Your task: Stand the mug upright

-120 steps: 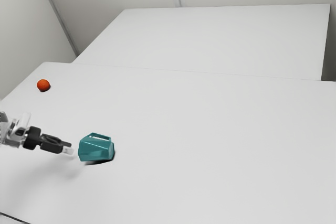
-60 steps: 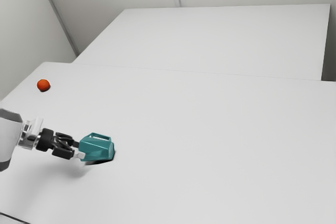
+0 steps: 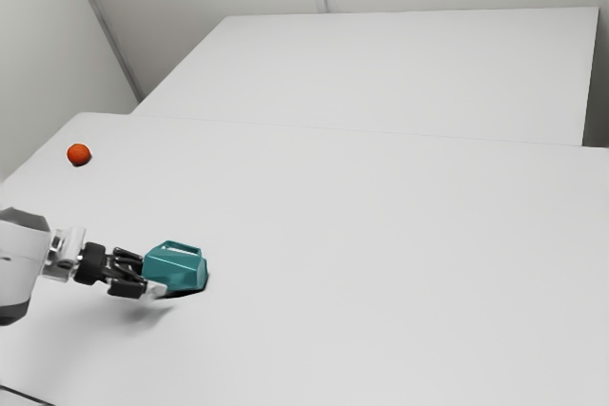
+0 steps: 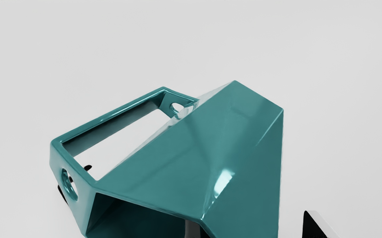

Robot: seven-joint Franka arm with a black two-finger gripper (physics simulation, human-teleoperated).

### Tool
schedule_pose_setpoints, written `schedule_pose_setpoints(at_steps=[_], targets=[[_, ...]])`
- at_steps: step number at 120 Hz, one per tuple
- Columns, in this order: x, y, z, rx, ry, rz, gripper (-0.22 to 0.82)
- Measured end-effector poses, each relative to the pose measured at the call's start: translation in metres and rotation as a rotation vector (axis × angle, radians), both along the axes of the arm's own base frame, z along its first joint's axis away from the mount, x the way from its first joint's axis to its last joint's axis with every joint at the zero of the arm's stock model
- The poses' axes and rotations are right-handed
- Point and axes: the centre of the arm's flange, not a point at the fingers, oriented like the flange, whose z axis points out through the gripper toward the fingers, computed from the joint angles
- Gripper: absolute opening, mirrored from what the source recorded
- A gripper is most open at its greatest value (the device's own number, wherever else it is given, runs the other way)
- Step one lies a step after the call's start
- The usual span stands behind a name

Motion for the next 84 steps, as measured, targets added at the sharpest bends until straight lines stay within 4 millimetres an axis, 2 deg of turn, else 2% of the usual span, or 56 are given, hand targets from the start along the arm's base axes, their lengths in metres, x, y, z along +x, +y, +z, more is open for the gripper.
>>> schedule_pose_setpoints(at_steps=[13,37,63,84], targets=[[0.001,0.001,0.001,0.006,-0.013,0.005,0.10],[0.003,0.003,0.003,0.011,-0.037,0.012,-0.07],[0.011,-0.003,0.016,0.032,-0.084,-0.002,-0.14],[0.027,-0.021,0.040,0.080,-0.139,-0.049,-0.17]])
